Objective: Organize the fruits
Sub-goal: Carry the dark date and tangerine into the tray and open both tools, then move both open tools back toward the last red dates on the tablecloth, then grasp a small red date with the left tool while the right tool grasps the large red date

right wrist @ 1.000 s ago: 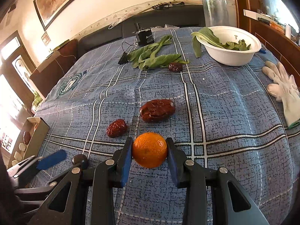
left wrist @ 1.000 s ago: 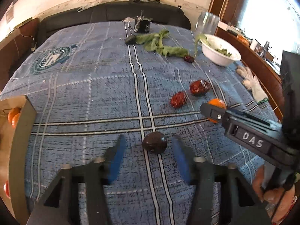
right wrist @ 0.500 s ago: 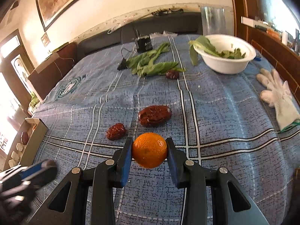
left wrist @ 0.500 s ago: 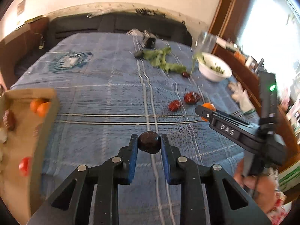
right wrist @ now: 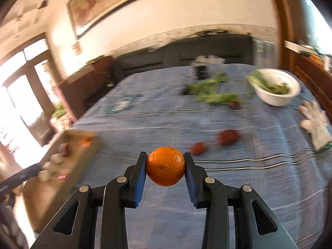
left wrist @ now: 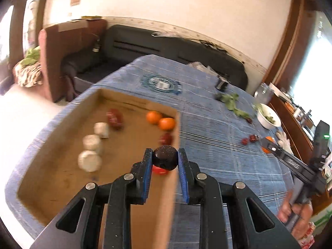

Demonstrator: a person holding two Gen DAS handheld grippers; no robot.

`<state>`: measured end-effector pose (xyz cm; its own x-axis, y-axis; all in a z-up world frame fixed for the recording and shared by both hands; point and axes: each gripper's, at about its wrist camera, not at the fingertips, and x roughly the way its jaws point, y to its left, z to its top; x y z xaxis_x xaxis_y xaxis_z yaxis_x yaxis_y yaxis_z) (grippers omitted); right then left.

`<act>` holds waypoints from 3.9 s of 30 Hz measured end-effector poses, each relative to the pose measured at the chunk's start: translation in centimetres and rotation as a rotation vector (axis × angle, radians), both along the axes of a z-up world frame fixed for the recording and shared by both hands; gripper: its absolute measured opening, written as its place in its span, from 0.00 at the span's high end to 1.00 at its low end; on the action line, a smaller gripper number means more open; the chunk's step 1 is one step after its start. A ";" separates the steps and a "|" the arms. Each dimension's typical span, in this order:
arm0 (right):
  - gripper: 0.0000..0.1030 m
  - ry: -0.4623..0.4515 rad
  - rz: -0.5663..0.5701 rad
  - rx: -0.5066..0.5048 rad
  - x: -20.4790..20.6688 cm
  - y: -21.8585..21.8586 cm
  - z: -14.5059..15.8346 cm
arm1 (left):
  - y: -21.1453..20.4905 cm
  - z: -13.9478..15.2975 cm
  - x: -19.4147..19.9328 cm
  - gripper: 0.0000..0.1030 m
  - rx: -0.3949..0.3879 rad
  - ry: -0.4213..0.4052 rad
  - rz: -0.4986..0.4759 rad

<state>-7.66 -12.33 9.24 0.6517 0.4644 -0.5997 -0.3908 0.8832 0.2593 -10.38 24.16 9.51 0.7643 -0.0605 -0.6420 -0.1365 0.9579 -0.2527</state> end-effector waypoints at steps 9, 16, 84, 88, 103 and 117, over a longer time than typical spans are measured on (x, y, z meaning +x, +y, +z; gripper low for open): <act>0.63 0.038 0.298 -0.043 -4.5 12.9 0.6 | 5.8 -2.0 -2.0 0.77 -0.035 0.031 0.102; 0.62 0.073 0.431 -0.116 -6.5 19.1 -1.9 | 9.4 -3.9 -2.4 0.77 -0.076 0.099 0.181; 0.26 0.046 -0.371 -0.063 2.8 -19.5 5.9 | -13.0 6.4 5.5 0.25 0.034 -0.022 -0.303; 0.26 0.133 -0.350 0.037 4.8 -18.9 2.6 | -14.1 3.3 7.0 0.25 0.009 0.062 -0.336; 0.44 0.243 -0.230 0.043 10.7 -12.3 -5.2 | -21.0 -4.6 15.2 0.50 0.126 0.140 -0.494; 0.43 0.266 -0.234 0.090 13.7 -10.6 -6.9 | -25.3 -8.5 21.1 0.50 0.194 0.176 -0.553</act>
